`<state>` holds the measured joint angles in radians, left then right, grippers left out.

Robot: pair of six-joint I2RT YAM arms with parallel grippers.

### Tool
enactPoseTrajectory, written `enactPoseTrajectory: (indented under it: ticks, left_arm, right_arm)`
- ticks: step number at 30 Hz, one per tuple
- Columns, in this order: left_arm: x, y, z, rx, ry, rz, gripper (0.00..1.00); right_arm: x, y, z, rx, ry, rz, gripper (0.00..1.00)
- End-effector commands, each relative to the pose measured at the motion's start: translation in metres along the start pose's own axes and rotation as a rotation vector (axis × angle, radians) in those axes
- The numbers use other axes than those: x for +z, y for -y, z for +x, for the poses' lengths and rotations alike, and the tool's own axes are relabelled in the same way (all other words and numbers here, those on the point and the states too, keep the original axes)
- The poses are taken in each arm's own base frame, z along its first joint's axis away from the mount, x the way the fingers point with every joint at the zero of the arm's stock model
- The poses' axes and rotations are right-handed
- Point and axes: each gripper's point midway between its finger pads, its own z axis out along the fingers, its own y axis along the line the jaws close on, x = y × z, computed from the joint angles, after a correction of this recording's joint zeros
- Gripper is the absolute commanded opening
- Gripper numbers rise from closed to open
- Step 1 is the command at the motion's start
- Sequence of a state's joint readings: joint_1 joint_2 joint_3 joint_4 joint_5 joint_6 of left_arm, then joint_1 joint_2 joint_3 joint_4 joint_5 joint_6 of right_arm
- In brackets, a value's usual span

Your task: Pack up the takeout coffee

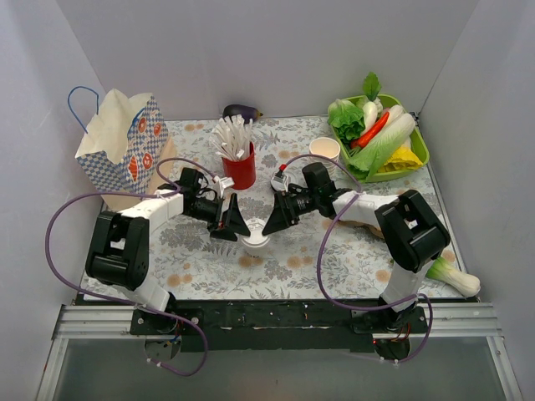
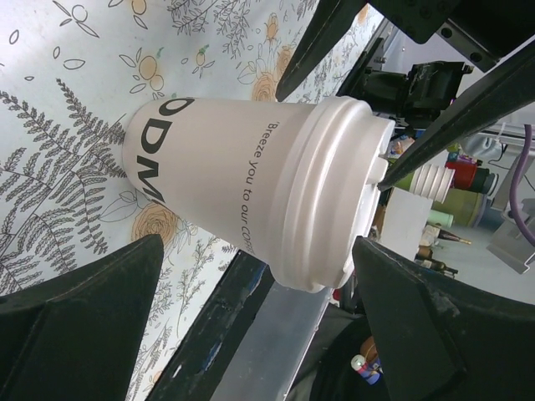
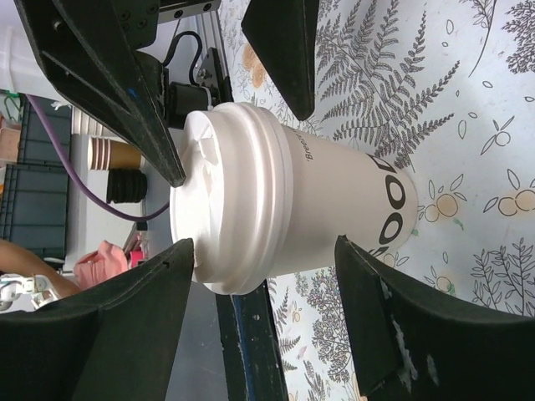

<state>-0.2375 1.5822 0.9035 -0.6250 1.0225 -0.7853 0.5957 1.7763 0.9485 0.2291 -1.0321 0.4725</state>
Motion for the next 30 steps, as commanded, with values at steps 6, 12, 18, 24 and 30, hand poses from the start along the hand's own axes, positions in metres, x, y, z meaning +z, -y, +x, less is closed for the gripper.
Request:
enactPoseTrajectory:
  ticks: [6,12,18,24,30]
  left_arm:
    - [0.008,-0.002,0.007,-0.012,-0.036,0.089,0.97]
    - [0.018,-0.02,0.015,-0.089,-0.097,0.089,0.95]
    - [0.017,-0.012,0.002,-0.043,-0.089,0.136,0.95]
    - [0.014,-0.017,-0.043,0.201,-0.017,0.058,0.97]
    - [0.004,0.005,-0.061,0.249,-0.01,0.09,0.98]
  right_arm:
    - [0.005,0.009,0.009,0.045,-0.006,-0.012,0.73]
    - [0.006,0.014,0.013,0.062,-0.009,-0.007,0.73]
    - [0.003,0.008,0.007,0.022,-0.003,-0.021,0.72]
    - [0.001,-0.001,0.0,-0.024,0.0,-0.026,0.72]
    - [-0.002,-0.008,-0.003,-0.055,-0.001,-0.025,0.74]
